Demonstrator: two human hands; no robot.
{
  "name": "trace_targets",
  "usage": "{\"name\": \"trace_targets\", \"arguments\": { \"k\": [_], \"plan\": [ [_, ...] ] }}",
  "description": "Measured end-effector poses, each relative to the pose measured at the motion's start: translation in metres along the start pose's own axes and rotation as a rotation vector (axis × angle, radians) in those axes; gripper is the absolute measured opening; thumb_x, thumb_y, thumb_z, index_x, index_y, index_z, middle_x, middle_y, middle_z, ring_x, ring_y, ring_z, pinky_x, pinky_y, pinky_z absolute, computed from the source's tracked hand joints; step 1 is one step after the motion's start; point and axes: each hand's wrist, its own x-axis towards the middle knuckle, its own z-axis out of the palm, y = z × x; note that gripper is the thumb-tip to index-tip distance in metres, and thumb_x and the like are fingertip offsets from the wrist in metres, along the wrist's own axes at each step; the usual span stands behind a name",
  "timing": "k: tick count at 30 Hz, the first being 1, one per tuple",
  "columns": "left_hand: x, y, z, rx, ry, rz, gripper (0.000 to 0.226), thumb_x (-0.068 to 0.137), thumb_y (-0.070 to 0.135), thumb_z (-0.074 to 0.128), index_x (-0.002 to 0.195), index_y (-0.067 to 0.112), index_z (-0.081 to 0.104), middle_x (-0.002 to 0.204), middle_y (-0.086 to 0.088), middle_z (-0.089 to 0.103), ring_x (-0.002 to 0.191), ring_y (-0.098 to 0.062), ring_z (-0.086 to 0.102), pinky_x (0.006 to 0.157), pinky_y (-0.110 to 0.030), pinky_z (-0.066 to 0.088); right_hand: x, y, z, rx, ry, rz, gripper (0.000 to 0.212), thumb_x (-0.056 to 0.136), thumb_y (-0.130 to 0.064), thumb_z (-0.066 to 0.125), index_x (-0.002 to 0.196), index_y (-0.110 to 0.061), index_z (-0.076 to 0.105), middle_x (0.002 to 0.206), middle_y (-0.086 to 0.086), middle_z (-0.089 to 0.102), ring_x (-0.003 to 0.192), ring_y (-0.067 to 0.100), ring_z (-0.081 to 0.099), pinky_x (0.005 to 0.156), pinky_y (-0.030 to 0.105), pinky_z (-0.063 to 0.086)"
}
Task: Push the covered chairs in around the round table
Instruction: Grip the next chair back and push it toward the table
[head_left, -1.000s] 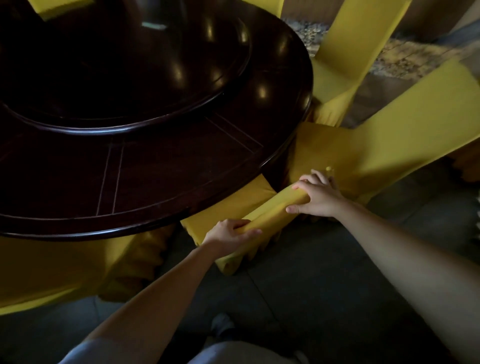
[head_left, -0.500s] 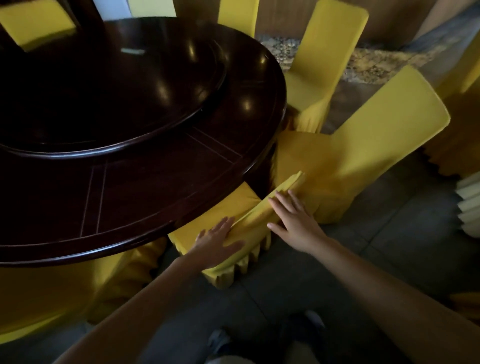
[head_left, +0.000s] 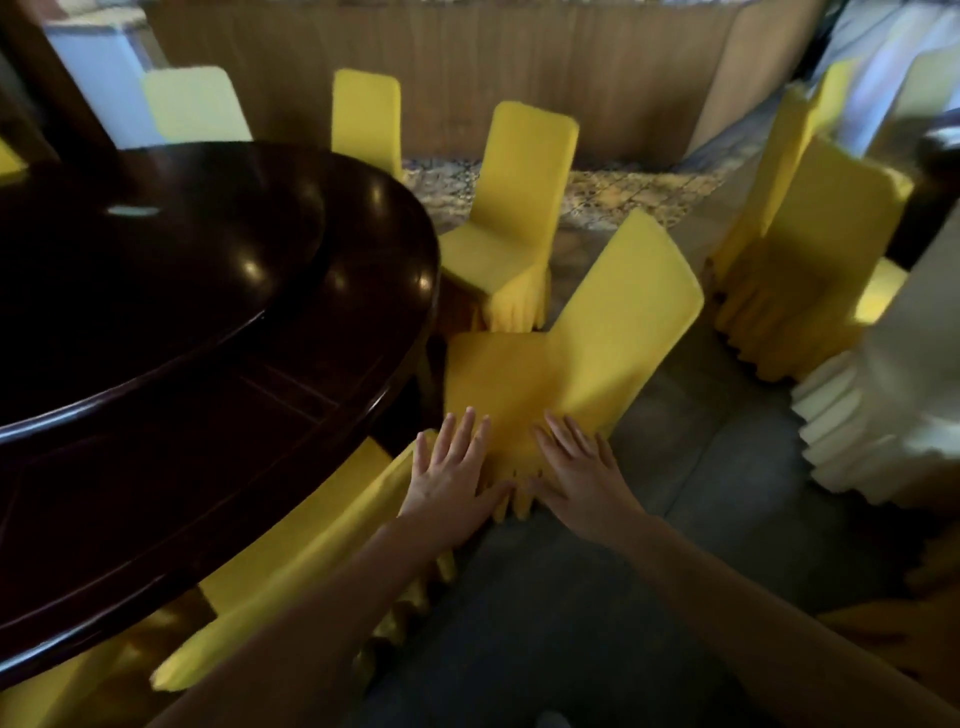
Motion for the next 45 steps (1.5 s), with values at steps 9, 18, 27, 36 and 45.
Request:
{"name": "trace_targets", "arguments": {
  "k": [9, 18, 27, 36, 45],
  "plan": [
    [0.096, 0.119, 0.008, 0.039, -0.065, 0.132, 0.074, 0.094, 0.058, 0.030, 0.150, 0.027, -0.006, 0.159, 0.003, -0.016, 0.144, -0.017, -0.020, 0.117, -0.050, -0.009, -0.017, 0.130, -0.052, 0.003, 0.090, 0.193, 0.066, 0.094, -0.055, 0.031, 0.150, -0.030, 0.006, 0.160, -0.006, -0.004, 0.146, 0.017, -0.011, 0.117, 0.047, 0.000],
    [0.177, 0.193, 0.026, 0.140, -0.142, 0.282, 0.073, 0.094, 0.060, 0.025, 0.150, 0.026, -0.008, 0.158, 0.002, -0.018, 0.144, -0.019, -0.020, 0.114, -0.051, -0.010, -0.023, 0.212, -0.067, 0.074, 0.094, 0.348, 0.071, 0.093, -0.058, 0.029, 0.150, -0.031, -0.002, 0.159, -0.003, -0.013, 0.144, 0.019, -0.020, 0.118, 0.050, -0.002],
    [0.293, 0.221, 0.034, 0.129, -0.173, 0.420, 0.075, 0.091, 0.065, 0.021, 0.150, 0.027, -0.007, 0.159, 0.002, -0.016, 0.144, -0.018, -0.020, 0.113, -0.050, -0.011, 0.033, 0.282, -0.090, 0.030, 0.100, 0.473, 0.072, 0.093, -0.056, 0.033, 0.149, -0.031, -0.003, 0.159, -0.002, -0.012, 0.143, 0.019, -0.019, 0.118, 0.052, -0.001],
    [0.432, 0.255, 0.004, 0.086, -0.172, 0.529, 0.075, 0.091, 0.063, 0.025, 0.150, 0.029, -0.008, 0.158, 0.006, -0.019, 0.143, -0.015, -0.023, 0.114, -0.047, -0.013, 0.132, 0.356, -0.147, 0.026, 0.121, 0.554, 0.074, 0.095, -0.050, 0.042, 0.150, -0.031, -0.005, 0.157, -0.005, -0.018, 0.138, 0.014, -0.026, 0.117, 0.050, -0.004],
    [0.514, 0.274, 0.005, 0.072, -0.208, 0.595, 0.075, 0.092, 0.062, 0.028, 0.150, 0.028, -0.005, 0.158, 0.005, -0.018, 0.144, -0.015, -0.021, 0.116, -0.047, -0.010, 0.184, 0.405, -0.163, 0.061, 0.172, 0.624, 0.073, 0.093, -0.056, 0.038, 0.150, -0.030, -0.001, 0.159, -0.002, -0.012, 0.145, 0.019, -0.016, 0.118, 0.050, -0.003]
  ]
}}
